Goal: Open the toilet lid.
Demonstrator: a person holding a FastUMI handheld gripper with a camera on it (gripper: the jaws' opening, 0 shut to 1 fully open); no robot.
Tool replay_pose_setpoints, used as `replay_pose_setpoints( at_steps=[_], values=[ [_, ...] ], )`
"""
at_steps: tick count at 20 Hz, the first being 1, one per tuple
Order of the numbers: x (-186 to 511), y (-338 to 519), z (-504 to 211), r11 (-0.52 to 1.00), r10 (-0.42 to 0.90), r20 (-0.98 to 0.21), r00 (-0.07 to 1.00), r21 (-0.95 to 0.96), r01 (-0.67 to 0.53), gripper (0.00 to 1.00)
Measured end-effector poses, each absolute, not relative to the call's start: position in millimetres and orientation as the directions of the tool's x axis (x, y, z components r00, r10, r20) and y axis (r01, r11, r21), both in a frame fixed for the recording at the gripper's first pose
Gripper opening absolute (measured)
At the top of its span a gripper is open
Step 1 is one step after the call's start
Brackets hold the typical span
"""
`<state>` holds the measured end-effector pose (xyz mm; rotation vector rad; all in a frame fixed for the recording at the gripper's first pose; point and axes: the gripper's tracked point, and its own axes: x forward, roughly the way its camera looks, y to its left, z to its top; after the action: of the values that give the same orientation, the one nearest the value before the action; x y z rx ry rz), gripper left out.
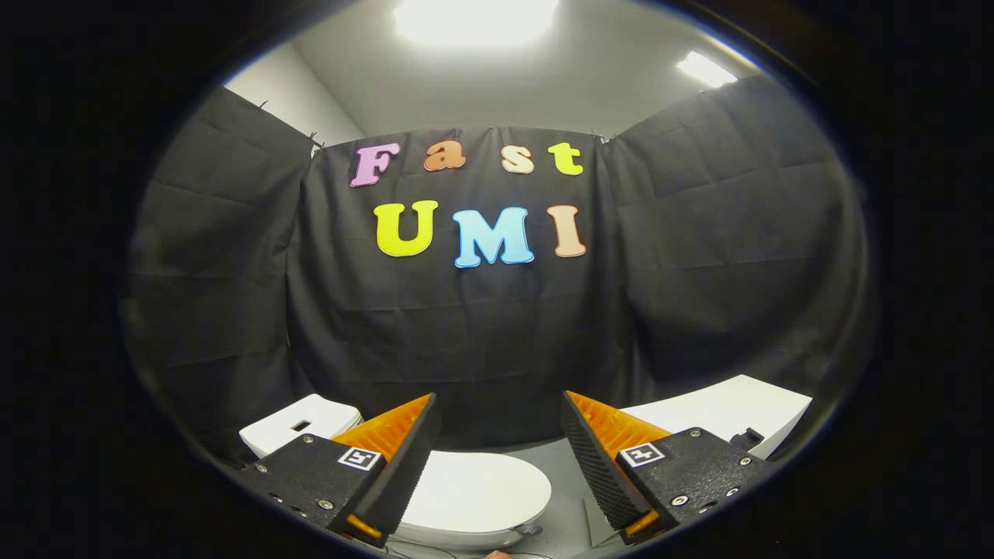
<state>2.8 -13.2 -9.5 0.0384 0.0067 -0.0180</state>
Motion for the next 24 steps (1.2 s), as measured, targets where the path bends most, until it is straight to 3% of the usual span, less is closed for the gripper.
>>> replay_pose_setpoints(
  at_steps=[8,12,17,24],
  values=[
    [8.9,-22.3,-28.2,0.998,-0.052,-0.034,0.998,0.041,0.053,0.96],
    [12.6,-37.4,-51.0,0.991,-0.126,-0.09,0.988,0.032,0.129,0.96],
    [20.3,-30.2,-67.2,0.985,-0.086,-0.096,0.992,0.139,0.098,0.95],
    [29.5,-43.3,-132.9,0.977,-0.103,-0.219,0.97,0.161,0.14,0.96]
  ],
)
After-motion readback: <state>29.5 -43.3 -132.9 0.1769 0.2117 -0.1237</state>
